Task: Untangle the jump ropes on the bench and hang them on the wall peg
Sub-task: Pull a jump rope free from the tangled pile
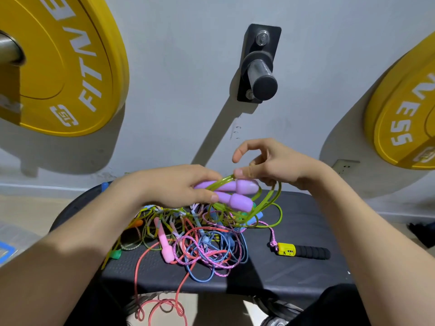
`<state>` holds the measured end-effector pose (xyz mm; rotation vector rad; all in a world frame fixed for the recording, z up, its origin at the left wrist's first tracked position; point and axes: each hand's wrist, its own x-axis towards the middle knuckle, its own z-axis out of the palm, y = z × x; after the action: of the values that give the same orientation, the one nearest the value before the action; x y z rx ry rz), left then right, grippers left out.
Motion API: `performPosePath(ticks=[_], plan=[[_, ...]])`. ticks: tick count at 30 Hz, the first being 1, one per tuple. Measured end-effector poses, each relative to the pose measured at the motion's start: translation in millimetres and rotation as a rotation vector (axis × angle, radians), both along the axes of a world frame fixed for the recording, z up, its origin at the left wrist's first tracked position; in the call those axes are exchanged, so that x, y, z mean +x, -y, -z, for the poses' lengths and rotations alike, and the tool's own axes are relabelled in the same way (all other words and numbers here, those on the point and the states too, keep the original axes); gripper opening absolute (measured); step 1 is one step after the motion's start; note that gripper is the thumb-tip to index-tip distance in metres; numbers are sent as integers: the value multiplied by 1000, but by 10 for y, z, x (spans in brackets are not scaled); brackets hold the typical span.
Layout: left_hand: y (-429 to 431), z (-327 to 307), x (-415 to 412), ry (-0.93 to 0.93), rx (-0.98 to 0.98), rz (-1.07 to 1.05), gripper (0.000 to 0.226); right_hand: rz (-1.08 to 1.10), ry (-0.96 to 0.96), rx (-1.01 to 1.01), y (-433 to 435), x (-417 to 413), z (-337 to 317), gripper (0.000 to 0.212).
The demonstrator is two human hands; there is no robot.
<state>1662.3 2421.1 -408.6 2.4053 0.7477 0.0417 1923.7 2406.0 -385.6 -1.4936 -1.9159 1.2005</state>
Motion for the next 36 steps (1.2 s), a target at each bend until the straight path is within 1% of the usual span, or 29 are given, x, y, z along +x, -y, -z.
performPosePath(ticks=[1,2,3,7,8,10,11,12,13,14,15,17,19,20,21,22,24,25,26,27,29,31,32,33,34,36], plan=[[-6,-19,-28,19,-11,-5,13,-14,-54,-67,6,39,5,17],[-6,-26,-43,28,-8,-11,13,-31,-91,-99,8,52,11,8],[0,-23,-49,25,15,-27,15,-35,-130,-103,6,46,16,4],[-56,36,-46,-37,221,-185,18,88,-368,-77,-70,-4,67,28],[-75,43,-40,-67,240,-225,17,126,-359,-29,-89,-11,92,30],[-76,58,-8,-157,246,-256,16,167,-157,138,-103,-52,139,22],[-56,71,11,-211,237,-246,16,158,-81,189,-107,-77,169,16],[-36,88,25,-258,217,-226,19,153,-60,201,-117,-91,202,13],[-19,95,32,-279,187,-201,22,162,-91,189,-126,-97,223,12],[-7,94,31,-259,150,-173,24,177,-151,178,-134,-97,241,13],[15,69,28,-191,110,-155,26,194,-222,182,-143,-89,254,14],[79,4,22,4,41,-131,27,226,-341,212,-157,-83,275,16],[150,-29,10,141,28,-130,19,250,-424,215,-146,-109,285,17],[168,-19,-1,164,31,-156,13,259,-437,211,-133,-110,287,16],[178,-6,-21,183,12,-194,15,257,-418,203,-123,-104,289,15],[174,15,-47,218,-45,-232,29,240,-364,190,-109,-87,289,15],[155,13,-81,365,-190,-280,55,158,-207,141,-80,-60,282,14],[145,-4,-76,429,-228,-285,61,125,-153,119,-81,-61,300,22],[120,-9,-65,474,-228,-279,62,118,-120,106,-94,-68,329,27],[91,-14,-54,513,-202,-285,57,127,-111,107,-105,-98,352,25],[-4,-12,-57,565,-74,-354,41,128,-137,54,-94,-213,382,23],[-144,2,-101,505,100,-505,32,71,-210,-104,-54,-358,411,32],[-213,16,-129,479,139,-580,28,26,-221,-156,-25,-427,413,34],[-272,32,-160,489,141,-639,24,-21,-188,-157,0,-491,405,35],[-317,52,-190,515,127,-680,22,-62,-116,-104,28,-557,387,35],[-377,89,-238,540,106,-716,24,-141,116,149,104,-714,318,35]])
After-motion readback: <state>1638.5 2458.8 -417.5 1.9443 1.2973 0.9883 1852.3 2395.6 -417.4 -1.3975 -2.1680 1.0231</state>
